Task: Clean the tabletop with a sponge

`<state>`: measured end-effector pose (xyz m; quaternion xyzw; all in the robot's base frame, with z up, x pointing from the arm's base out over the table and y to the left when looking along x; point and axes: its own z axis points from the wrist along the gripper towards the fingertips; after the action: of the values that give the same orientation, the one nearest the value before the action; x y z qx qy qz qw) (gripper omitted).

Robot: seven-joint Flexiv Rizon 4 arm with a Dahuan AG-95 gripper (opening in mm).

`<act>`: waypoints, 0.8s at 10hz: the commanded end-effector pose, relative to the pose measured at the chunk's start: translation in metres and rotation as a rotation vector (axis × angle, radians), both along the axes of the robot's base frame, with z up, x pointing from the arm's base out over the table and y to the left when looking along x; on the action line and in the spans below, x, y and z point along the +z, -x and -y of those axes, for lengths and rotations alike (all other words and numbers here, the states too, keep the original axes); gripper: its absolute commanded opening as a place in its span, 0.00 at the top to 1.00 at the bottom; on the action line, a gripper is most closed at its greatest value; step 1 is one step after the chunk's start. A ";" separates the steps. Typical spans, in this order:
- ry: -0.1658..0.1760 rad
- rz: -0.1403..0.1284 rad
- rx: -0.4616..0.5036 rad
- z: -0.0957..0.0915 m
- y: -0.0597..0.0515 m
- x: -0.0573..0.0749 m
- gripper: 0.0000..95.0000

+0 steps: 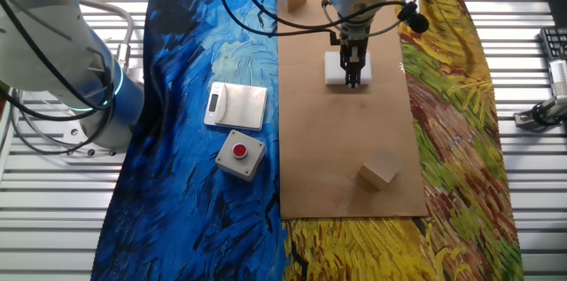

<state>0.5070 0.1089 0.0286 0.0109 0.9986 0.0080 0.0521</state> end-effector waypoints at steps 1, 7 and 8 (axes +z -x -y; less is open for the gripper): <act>0.005 -0.051 -0.011 0.002 -0.002 0.031 0.20; 0.011 -0.048 0.003 0.002 -0.002 0.033 0.20; 0.011 -0.053 0.000 0.003 -0.002 0.036 0.20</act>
<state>0.5093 0.1068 0.0684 0.0106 0.9997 0.0031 0.0218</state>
